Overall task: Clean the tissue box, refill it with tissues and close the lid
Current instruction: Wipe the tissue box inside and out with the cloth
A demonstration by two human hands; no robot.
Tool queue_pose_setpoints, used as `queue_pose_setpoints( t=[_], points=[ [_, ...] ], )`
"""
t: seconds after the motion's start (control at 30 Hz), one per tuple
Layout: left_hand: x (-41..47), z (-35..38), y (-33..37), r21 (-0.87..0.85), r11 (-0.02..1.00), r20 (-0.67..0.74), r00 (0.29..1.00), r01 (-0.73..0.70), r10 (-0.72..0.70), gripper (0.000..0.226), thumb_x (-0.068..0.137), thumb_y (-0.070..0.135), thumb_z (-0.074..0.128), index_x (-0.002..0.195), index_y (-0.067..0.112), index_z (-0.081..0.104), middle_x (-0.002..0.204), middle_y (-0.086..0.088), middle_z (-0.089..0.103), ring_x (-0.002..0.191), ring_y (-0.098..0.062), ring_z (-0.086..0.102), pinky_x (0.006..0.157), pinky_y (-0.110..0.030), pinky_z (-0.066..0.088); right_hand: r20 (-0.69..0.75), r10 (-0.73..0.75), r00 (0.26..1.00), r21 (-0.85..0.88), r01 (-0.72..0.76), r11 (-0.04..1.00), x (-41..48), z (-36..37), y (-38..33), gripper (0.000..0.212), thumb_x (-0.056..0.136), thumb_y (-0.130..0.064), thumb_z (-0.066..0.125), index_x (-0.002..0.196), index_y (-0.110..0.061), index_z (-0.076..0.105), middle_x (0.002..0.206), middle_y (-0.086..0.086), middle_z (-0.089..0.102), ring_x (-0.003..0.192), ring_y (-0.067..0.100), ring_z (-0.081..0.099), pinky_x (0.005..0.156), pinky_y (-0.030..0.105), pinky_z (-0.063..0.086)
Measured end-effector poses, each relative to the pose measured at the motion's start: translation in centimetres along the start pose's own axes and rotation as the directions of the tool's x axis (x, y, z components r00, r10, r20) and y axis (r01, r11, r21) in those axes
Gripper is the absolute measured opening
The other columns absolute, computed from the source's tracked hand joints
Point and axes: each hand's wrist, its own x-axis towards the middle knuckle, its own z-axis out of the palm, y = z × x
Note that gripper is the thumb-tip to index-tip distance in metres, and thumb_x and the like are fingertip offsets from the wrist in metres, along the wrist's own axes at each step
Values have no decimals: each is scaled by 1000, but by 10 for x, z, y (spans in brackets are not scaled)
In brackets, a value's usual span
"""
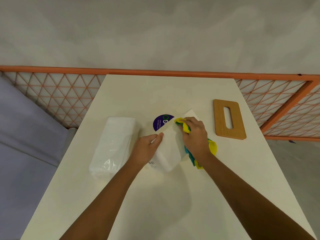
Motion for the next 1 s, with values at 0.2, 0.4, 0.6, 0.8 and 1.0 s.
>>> queue_pose_setpoints(
  t=[0.2, 0.4, 0.6, 0.8, 1.0],
  points=[
    [0, 3, 0, 37, 999, -42, 999, 21, -19, 45, 95, 33, 49, 58, 13, 32, 59, -6, 29, 57, -15, 29, 53, -25, 23, -3, -57, 998, 23, 57, 998, -26, 1, -5, 26, 78, 2, 57, 100, -4, 70, 99, 12, 69, 85, 34, 59, 81, 26, 44],
    [2, 3, 4, 47, 996, -68, 995, 73, -70, 49, 94, 35, 49, 54, 10, 38, 57, -3, 32, 54, -12, 31, 50, -21, 24, 59, -1, 998, 62, -3, 998, -32, -12, 28, 26, 82, 2, 60, 105, -5, 70, 103, 13, 69, 93, 36, 60, 84, 21, 38],
    [11, 5, 19, 106, 993, -137, 990, 53, -38, 52, 93, 35, 52, 52, 14, 28, 52, 0, 24, 46, -11, 24, 42, -17, 23, 17, -13, 1000, 105, 12, 994, -51, -16, 21, 21, 84, -3, 62, 102, -8, 71, 100, 8, 70, 91, 28, 60, 83, 18, 38],
    [13, 6, 23, 94, 992, -128, 989, 85, -73, 53, 92, 34, 53, 50, 14, 29, 43, 4, 26, 44, -11, 29, 45, -19, 26, 18, 183, 983, 171, -183, 968, -29, -21, 42, 21, 87, -7, 60, 105, 0, 67, 105, 14, 67, 97, 33, 60, 85, 34, 46],
    [8, 1, 22, 78, 991, -128, 987, 105, -95, 44, 93, 35, 52, 61, 7, 41, 63, -11, 36, 58, -17, 34, 48, -19, 26, 74, 136, 988, 137, -145, 980, -32, -21, 38, 20, 88, -10, 59, 104, 0, 66, 105, 13, 66, 94, 33, 59, 82, 34, 45]
  ],
)
